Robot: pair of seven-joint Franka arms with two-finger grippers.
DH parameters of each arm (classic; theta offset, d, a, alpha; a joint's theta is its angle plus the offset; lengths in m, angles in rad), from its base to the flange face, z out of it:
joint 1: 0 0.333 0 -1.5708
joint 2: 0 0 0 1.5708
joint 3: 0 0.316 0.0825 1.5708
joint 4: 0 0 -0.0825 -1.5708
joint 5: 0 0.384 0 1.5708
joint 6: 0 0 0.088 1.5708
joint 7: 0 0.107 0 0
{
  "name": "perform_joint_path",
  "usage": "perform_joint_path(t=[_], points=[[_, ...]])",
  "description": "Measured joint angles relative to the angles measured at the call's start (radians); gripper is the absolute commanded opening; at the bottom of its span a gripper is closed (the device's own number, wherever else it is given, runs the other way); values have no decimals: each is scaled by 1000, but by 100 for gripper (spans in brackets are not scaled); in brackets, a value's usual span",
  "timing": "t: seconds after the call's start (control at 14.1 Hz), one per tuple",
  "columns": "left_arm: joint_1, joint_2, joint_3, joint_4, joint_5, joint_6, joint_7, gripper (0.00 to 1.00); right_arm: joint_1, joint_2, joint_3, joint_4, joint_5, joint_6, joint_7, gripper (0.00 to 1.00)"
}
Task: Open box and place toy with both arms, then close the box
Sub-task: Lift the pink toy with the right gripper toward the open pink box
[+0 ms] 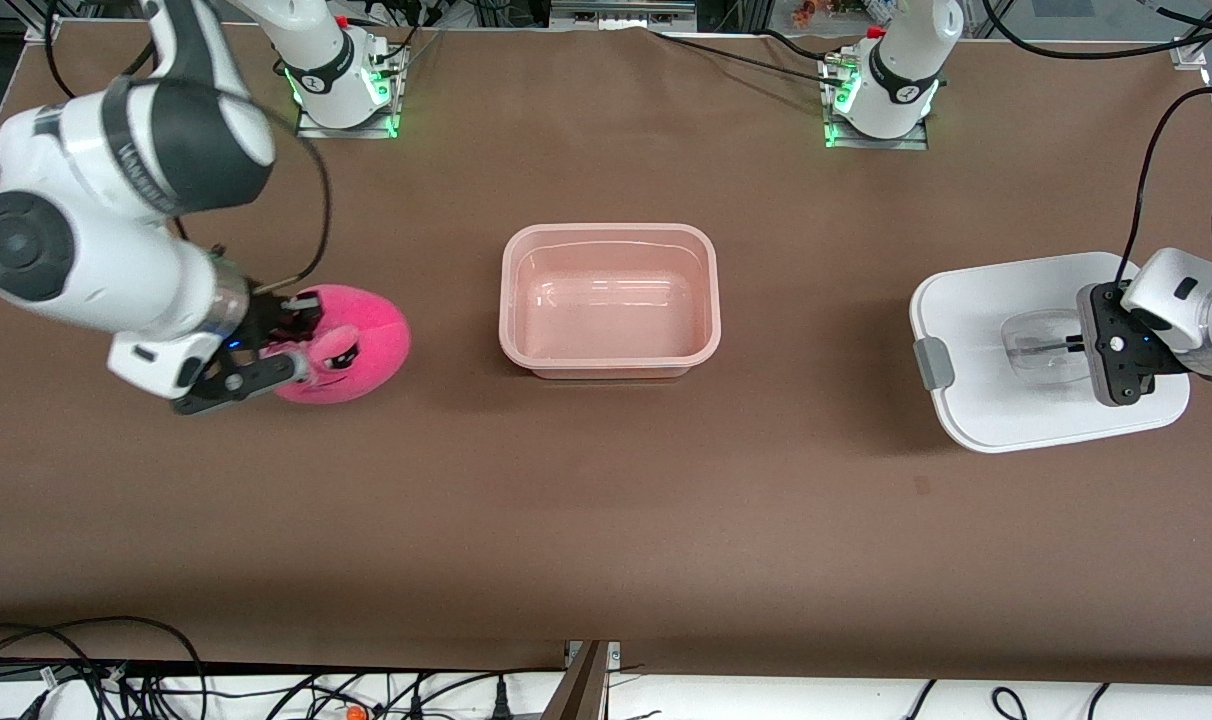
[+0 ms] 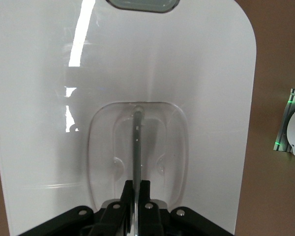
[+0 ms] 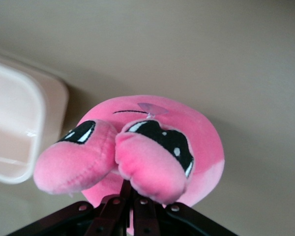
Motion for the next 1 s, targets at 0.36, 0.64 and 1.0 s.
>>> perform_joint_path(t=[0.36, 0.64, 1.0], points=[[0, 0, 0, 0, 0, 0, 0, 0, 198, 0, 5, 52, 0, -56, -31, 0], [0, 0, 0, 0, 0, 0, 0, 0, 344, 15, 5, 67, -67, -50, -94, 0], [0, 0, 0, 0, 0, 0, 0, 0, 477, 66, 4, 74, -199, 6, -217, 0]])
